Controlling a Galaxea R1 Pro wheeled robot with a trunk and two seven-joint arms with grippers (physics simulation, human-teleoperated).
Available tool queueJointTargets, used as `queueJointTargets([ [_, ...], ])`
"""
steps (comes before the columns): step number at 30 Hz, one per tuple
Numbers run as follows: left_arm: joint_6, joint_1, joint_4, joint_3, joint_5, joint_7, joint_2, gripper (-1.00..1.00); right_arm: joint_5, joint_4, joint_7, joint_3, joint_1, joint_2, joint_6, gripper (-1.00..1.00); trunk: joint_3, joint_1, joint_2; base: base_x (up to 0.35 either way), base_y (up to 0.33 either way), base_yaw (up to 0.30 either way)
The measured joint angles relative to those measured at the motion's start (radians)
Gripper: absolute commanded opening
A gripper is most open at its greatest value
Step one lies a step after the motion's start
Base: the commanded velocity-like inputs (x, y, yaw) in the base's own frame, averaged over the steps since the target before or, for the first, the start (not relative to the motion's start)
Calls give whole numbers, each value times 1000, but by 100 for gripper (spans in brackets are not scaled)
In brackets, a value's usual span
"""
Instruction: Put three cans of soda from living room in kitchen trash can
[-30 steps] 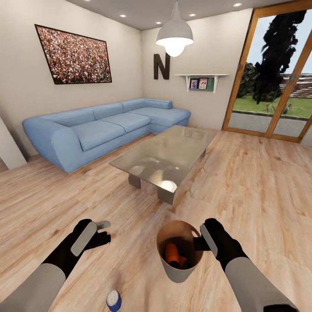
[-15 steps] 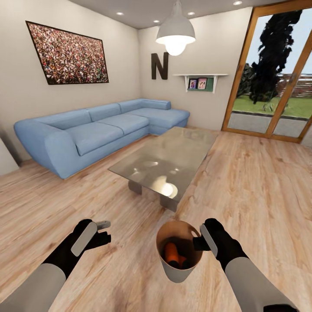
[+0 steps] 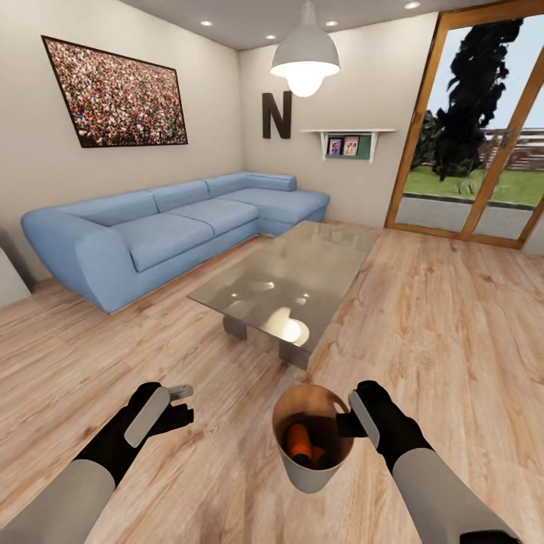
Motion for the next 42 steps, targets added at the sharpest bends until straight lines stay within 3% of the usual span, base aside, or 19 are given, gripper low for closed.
queueJointTargets([
  [16, -1, 0, 0, -4, -1, 0, 1, 100, -11, 0, 6, -2, 2, 4, -11, -100, 0, 0, 0, 0, 0, 0],
  [25, -3, 0, 0, -45, 0, 0, 0, 100, -11, 0, 1, 2, 1, 6, -11, -100, 0, 0, 0, 0, 0, 0],
  [42, -4, 0, -2, -48, 0, 0, -1, 100, -10, 0, 2, -3, 2, 2, -8, -100, 0, 0, 0, 0, 0, 0],
])
